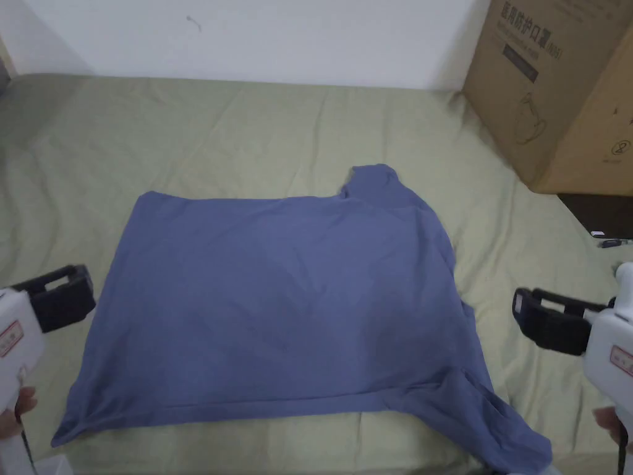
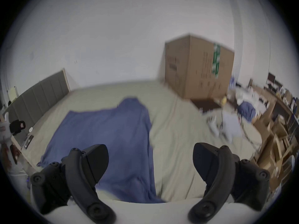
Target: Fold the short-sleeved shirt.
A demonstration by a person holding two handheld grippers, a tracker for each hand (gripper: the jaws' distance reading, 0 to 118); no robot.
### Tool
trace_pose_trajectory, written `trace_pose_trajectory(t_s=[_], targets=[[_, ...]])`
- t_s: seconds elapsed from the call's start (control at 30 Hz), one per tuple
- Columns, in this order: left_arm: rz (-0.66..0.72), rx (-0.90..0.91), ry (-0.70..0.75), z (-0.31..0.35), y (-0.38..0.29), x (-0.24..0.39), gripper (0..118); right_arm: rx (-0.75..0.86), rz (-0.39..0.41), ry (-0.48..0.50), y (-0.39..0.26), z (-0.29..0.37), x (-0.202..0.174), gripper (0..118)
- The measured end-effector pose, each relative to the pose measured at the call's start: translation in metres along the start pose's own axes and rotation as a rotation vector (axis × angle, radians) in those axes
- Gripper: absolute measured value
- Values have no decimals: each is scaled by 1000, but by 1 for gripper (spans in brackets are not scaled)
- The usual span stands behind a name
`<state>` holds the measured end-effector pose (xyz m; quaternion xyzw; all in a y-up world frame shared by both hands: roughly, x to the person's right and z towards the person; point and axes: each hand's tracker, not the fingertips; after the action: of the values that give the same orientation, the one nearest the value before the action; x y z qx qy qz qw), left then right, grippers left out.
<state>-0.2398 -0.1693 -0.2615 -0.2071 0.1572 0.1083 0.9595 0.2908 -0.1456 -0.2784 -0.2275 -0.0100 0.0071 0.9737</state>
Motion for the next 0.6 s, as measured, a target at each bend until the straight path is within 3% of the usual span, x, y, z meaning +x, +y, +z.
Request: trace_pose_trajectory(t_s=[0.17,0.27,0.33,0.4,0.43,0.47,0.5,0.53,0.6], targets=[[-124,199,-44,9,10,43,113,224,85,9,17,15,-35,111],[-187,323,-69,10,14,54,112,232,62,40,18,17,-48,110],[-196,311,-105,10,13,61,104,235,42,51,17,12,-50,106],[-185,235,-133,10,5,69,70,215,18,62,18,11,-54,76],[-211,226,-122,10,2,72,52,209,1,73,17,11,-56,51],[-221,224,-124,10,1,72,24,205,-11,69,17,10,-58,18],[-193,9,-133,6,-10,71,10,205,-17,66,16,9,-59,4],[-188,0,-149,8,-11,75,1,208,-21,54,16,8,-61,1],[-179,-19,-156,8,-16,76,0,206,-39,60,15,6,-61,0]])
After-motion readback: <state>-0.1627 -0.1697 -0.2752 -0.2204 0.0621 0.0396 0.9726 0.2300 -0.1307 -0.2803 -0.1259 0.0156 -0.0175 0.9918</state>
